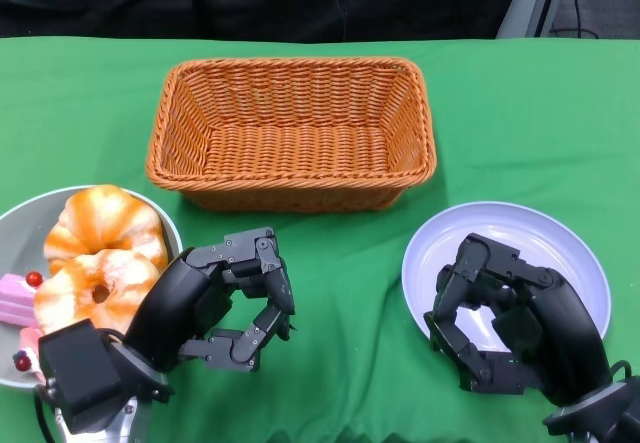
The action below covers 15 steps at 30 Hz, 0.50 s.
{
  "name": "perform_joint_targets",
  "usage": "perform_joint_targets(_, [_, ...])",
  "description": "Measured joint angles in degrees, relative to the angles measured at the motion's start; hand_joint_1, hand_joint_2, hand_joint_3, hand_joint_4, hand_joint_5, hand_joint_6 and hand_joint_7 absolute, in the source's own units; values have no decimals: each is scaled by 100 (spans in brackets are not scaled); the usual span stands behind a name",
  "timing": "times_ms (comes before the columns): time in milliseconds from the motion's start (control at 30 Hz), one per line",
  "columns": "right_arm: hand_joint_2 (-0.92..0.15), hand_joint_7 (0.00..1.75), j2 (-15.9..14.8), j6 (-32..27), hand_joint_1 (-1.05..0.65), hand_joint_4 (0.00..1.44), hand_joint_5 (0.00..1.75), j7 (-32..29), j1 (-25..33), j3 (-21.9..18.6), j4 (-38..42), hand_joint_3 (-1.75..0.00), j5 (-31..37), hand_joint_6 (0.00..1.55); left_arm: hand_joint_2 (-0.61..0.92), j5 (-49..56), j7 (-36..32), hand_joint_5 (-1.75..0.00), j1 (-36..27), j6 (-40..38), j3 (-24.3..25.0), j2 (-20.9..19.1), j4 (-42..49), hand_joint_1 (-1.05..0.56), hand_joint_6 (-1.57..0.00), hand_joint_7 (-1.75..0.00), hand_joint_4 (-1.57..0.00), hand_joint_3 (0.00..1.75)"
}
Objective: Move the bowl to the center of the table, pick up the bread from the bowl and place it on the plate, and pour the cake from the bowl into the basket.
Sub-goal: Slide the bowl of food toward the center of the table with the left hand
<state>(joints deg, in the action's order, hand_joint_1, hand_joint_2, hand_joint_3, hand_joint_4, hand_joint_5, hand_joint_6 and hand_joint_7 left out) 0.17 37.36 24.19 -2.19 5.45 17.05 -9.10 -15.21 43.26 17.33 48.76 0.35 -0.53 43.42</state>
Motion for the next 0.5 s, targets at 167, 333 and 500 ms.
perform_joint_targets(167, [-53,158,0,2,-22,78,175,-11,0,0,0,-101,13,61,58,-1,0,-175,0,3,2,0,1,-10,-66,-156,-73,117])
perform_joint_targets(333, [-53,158,0,11,-22,78,175,-35,0,-1,2,-101,42,61,58,0,0,-175,2,18,7,0,7,-11,-66,-156,-73,116])
perform_joint_targets(500, [-53,159,0,11,-21,77,175,-68,0,0,1,-101,46,61,58,-4,1,-175,2,17,8,1,7,-9,-66,-155,-73,116])
